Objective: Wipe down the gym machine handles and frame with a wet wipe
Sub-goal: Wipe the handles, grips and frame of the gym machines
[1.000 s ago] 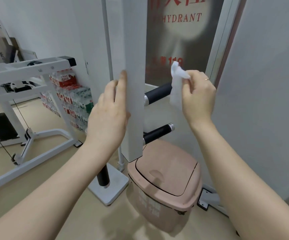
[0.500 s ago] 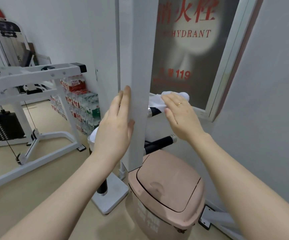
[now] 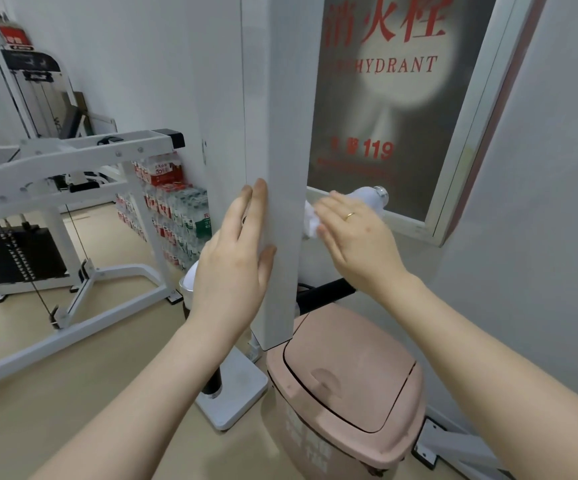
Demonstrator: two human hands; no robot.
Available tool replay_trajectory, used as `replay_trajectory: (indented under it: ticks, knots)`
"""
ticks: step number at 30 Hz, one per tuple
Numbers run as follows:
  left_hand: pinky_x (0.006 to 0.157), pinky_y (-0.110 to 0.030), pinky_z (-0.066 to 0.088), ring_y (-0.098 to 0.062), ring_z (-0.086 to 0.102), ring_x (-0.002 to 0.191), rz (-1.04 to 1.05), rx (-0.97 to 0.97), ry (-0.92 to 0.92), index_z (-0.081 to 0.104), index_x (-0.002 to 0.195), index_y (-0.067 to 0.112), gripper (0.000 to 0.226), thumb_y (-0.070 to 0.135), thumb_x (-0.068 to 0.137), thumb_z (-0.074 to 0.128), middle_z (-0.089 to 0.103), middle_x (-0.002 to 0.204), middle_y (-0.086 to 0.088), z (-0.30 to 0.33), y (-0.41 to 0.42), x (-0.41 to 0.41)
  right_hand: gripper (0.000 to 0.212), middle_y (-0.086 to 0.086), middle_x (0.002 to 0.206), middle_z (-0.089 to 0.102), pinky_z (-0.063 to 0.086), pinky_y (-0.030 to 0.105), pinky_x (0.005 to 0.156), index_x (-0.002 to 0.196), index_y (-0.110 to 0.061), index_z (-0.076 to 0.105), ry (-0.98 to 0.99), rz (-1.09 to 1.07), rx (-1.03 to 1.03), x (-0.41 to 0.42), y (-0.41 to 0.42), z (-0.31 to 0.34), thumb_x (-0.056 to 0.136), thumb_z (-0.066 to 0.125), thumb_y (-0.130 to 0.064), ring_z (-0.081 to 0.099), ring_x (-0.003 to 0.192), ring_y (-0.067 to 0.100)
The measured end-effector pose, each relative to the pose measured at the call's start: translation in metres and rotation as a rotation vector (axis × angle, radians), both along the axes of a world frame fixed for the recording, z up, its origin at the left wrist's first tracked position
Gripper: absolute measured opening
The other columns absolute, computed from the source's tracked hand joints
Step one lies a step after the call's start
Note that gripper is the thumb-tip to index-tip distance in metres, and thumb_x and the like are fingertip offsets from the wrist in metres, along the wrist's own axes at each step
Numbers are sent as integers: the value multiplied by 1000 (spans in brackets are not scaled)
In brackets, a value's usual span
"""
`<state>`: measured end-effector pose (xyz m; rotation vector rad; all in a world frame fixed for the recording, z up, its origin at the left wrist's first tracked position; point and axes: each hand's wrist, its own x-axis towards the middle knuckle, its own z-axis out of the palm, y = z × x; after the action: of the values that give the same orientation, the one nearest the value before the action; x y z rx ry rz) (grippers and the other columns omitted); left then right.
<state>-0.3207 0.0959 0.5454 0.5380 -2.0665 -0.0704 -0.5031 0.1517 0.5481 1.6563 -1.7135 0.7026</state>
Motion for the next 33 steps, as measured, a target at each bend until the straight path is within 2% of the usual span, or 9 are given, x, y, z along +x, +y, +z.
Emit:
replay_trajectory:
  ticks: [4, 7, 10, 15, 18, 24, 27, 29, 33]
  knots:
    - [83, -43, 48, -32, 47, 121, -12, 27, 10, 19, 145, 17, 72, 11, 83, 54, 33, 147, -11, 0, -1, 2, 20, 15, 109, 65, 36, 33, 91, 104, -6, 54, 135, 195, 30, -1, -1, 2, 92, 40, -15, 49, 109, 29]
    - [87, -41, 48, -32, 51, 116, -34, 35, -14, 18, 146, 17, 73, 11, 86, 58, 32, 148, -10, 3, -4, 3, 36, 10, 118, 62, 34, 35, 101, 119, -8, 56, -53, 42, 40, -28, 2, 4, 94, 34, -21, 50, 118, 31]
    - [87, -42, 48, -32, 50, 118, -23, 11, -12, 19, 146, 16, 70, 15, 86, 55, 32, 147, -11, 2, -5, 1, 34, 10, 114, 63, 32, 37, 105, 112, -4, 60, -212, -76, -50, -16, -6, 0, 94, 34, -16, 49, 121, 34]
    - [95, -33, 37, -25, 39, 127, -35, 49, 15, 16, 146, 22, 72, 21, 83, 53, 34, 147, -12, 1, -7, 5, 29, 12, 111, 64, 32, 35, 99, 105, -1, 62, 18, 118, -26, 8, -10, -5, 91, 39, -13, 51, 110, 28]
    - [87, -31, 42, -34, 50, 116, -47, 60, -10, 6, 144, 32, 78, 24, 83, 54, 46, 138, -15, 4, -4, 7, 29, 10, 106, 64, 32, 38, 100, 105, -3, 62, 20, 97, -10, -13, -5, 3, 92, 39, -15, 51, 103, 25]
    - [79, -30, 36, -35, 57, 98, -38, 13, -34, 3, 142, 25, 85, 13, 84, 64, 59, 122, -15, 3, 0, 7, 37, 8, 95, 69, 33, 38, 96, 86, -3, 64, -305, -148, -119, -22, 0, 12, 91, 31, -18, 54, 116, 29]
    - [77, -30, 36, -36, 58, 99, -25, -7, -33, 5, 142, 25, 84, 15, 83, 64, 59, 124, -15, 3, 1, 7, 33, 5, 93, 69, 42, 35, 89, 86, -4, 65, -151, 12, -109, 4, -8, 6, 88, 35, -16, 57, 103, 23]
    - [78, -31, 38, -36, 58, 102, -27, 0, -32, 5, 142, 23, 85, 14, 83, 66, 59, 123, -14, 5, 2, 7, 30, 5, 94, 67, 39, 32, 94, 90, -4, 65, -75, 129, -45, 4, -8, 4, 88, 37, -15, 57, 95, 21]
    - [81, -32, 38, -36, 56, 103, -39, 13, -33, 4, 142, 23, 84, 12, 84, 65, 58, 125, -15, 4, 4, 8, 32, 8, 97, 65, 37, 39, 97, 91, -4, 63, -160, 5, -95, -32, 2, 6, 90, 35, -18, 57, 96, 30]
